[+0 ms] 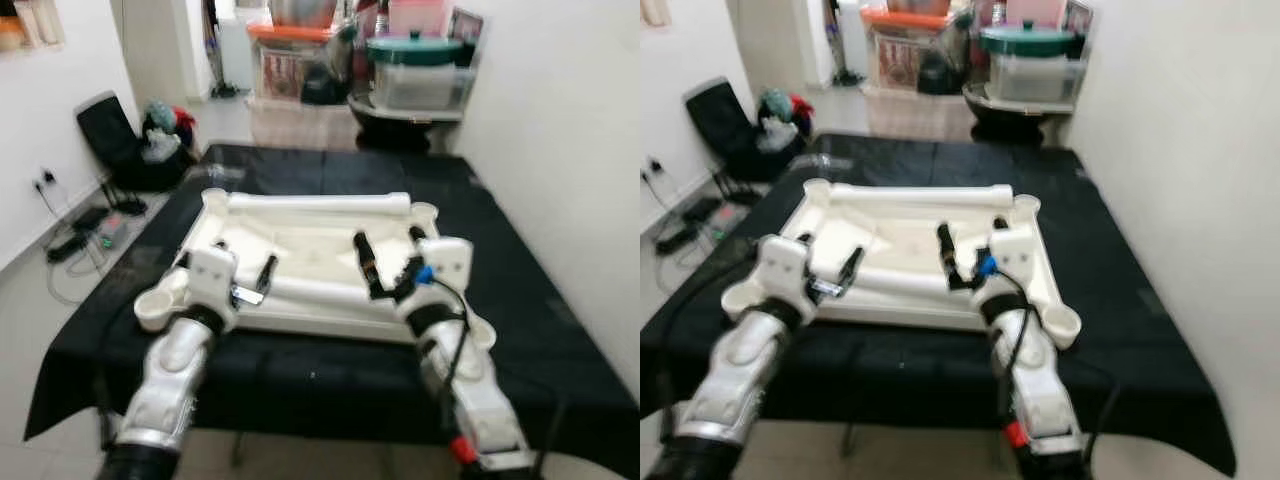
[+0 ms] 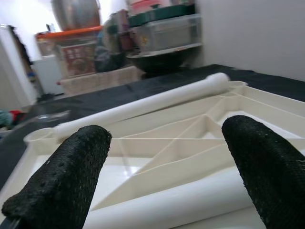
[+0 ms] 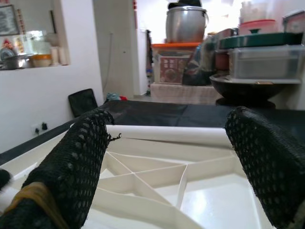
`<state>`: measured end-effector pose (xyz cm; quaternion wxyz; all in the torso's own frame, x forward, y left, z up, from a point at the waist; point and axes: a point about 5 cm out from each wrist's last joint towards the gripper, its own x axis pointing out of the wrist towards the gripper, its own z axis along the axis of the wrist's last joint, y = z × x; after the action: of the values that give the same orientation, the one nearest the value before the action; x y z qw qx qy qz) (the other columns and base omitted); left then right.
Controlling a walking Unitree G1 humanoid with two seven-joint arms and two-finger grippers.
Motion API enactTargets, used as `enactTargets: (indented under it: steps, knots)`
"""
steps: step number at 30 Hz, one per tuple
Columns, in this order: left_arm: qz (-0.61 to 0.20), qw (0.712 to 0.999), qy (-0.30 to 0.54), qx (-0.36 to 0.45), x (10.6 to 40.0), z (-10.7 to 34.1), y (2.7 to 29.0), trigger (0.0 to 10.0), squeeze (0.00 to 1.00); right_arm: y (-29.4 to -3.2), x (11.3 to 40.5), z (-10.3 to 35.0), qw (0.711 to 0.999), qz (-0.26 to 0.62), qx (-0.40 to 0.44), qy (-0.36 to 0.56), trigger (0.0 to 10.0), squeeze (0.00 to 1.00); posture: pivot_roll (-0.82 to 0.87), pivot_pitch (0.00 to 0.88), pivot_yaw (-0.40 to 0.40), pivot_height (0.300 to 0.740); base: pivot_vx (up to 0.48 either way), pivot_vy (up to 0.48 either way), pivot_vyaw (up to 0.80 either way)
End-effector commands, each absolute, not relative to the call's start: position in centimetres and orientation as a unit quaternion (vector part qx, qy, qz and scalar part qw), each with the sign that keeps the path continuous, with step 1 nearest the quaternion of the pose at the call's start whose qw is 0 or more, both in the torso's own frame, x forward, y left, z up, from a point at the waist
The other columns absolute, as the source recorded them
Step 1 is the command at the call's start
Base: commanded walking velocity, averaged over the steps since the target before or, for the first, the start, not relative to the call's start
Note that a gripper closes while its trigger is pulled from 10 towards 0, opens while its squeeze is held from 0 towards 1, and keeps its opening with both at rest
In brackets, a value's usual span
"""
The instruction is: Building children table
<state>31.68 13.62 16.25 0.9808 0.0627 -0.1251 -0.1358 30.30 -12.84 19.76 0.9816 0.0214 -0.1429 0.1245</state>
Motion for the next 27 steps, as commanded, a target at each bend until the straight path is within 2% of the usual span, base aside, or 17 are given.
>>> enactTargets:
  steps: [1,6,16,23,27]
  knots:
    - [-0.12,0.985,-0.102,0.072,31.7,15.4,14.4,10.0,0.0,-12.4,30.2,20.4,0.978,0.144,0.032,-0.149,10.0,0.0,0.03,0.0,-0.066,0.74,0.0,0.0,0.0]
    - [-0.122,0.985,-0.103,0.06,31.6,15.4,14.5,10.0,0.0,-12.5,30.2,20.0,0.979,0.14,0.032,-0.143,10.0,0.0,0.04,0.0,-0.069,0.74,0.0,0.0,0.0]
    - [-0.121,0.986,-0.102,0.057,31.6,15.3,14.7,10.0,0.0,-12.3,30.0,19.4,0.981,0.143,0.025,-0.131,10.0,0.0,0.03,0.0,-0.068,0.74,0.0,0.445,0.0]
    - [-0.124,0.984,-0.115,0.056,31.6,15.6,14.6,10.0,0.0,-13.4,30.3,18.8,0.987,0.114,0.015,-0.112,10.0,0.0,0.03,0.0,-0.066,0.74,0.0,0.0,0.0]
    - [-0.125,0.984,-0.114,0.048,31.5,15.6,14.6,10.0,0.0,-14.6,30.6,18.1,0.993,0.072,0.024,-0.088,10.0,0.0,0.03,0.0,-0.063,0.74,0.28,0.0,0.0]
